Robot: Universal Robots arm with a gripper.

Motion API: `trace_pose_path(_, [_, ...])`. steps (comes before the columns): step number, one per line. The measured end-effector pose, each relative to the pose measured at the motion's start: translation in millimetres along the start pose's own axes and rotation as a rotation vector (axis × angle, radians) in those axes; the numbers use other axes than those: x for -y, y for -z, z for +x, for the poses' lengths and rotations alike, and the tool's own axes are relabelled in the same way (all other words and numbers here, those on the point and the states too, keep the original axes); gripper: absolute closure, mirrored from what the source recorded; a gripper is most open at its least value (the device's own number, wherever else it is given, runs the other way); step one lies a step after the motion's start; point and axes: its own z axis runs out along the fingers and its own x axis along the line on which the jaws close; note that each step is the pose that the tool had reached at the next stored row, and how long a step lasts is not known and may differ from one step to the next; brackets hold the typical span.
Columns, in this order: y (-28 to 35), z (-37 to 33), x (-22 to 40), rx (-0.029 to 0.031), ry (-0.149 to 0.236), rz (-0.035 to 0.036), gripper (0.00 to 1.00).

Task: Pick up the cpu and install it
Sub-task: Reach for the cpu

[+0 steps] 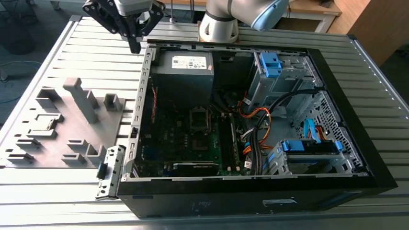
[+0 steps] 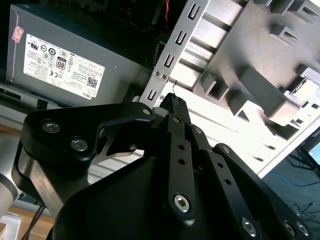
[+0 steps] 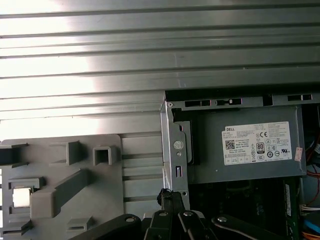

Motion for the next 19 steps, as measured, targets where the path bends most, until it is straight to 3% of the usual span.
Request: trace_pose_path(19, [0.0, 19.7, 1.5, 0.0, 0.0, -0.0001, 0.89])
